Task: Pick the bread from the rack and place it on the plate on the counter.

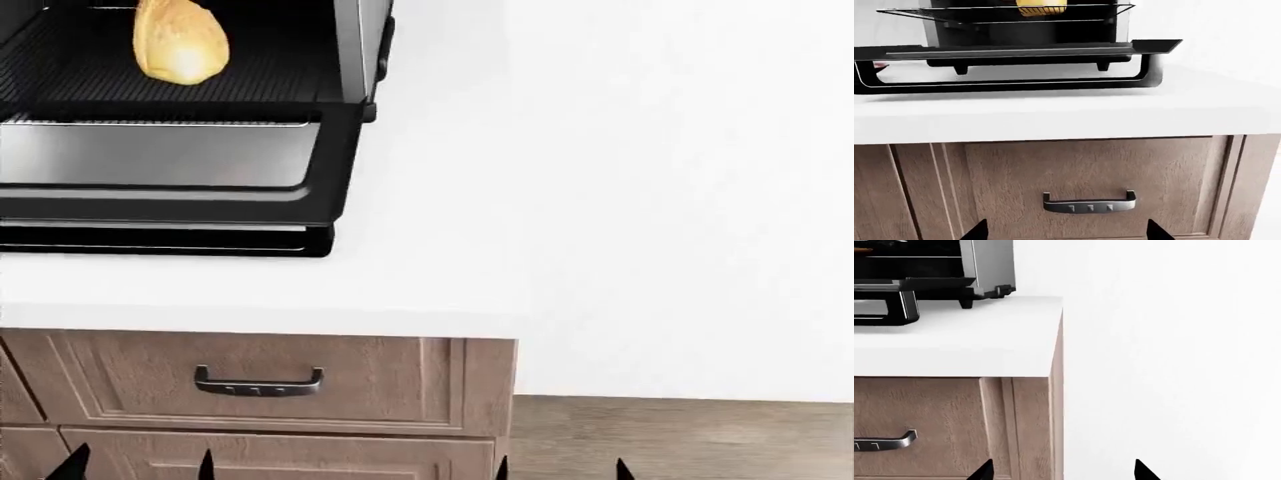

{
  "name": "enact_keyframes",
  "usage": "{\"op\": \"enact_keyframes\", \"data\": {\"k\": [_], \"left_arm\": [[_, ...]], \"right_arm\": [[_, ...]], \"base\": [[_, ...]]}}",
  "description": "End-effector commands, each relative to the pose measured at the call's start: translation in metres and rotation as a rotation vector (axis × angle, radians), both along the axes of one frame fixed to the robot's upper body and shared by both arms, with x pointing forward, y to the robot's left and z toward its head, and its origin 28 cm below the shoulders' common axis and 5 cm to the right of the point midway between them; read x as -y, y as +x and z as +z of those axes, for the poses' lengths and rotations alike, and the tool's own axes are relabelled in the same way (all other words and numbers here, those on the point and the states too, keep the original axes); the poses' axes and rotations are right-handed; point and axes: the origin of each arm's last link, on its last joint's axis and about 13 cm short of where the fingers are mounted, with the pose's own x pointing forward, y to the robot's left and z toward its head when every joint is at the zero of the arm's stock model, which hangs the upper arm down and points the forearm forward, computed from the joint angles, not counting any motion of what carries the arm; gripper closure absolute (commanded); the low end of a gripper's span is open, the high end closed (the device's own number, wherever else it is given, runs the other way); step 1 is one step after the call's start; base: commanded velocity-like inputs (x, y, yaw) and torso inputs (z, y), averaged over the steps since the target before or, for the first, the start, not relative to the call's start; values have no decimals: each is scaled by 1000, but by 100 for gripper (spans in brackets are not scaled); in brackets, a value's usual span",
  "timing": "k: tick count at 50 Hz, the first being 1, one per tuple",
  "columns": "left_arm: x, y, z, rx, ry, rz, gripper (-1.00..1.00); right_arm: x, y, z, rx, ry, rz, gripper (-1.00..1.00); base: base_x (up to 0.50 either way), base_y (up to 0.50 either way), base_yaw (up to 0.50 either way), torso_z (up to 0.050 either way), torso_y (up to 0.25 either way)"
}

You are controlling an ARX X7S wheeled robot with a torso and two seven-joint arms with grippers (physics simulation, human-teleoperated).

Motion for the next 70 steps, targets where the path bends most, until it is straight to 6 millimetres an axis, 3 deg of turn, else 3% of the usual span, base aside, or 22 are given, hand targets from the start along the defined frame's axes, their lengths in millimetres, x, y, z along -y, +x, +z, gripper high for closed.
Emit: {"op": "enact_keyframes", "data": {"k": [1, 18, 57, 70], "left_arm": [[4, -17, 29, 46, 12, -30, -100], [2, -35, 75, 103, 48, -48, -100], [-1, -35, 84, 94, 80, -40, -100], [-11, -21, 119, 117, 161, -27, -100]], "right_arm": [[5, -8, 27, 54, -13, -20, -100], [10, -24, 74, 120, -73, -38, -100], [9, -27, 87, 126, -81, -27, -100], [13, -28, 130, 170, -151, -30, -100]], "base": [[0, 0, 0, 36, 168], [0, 37, 0, 36, 168], [0, 500, 0, 36, 168], [0, 0, 0, 36, 168]]}}
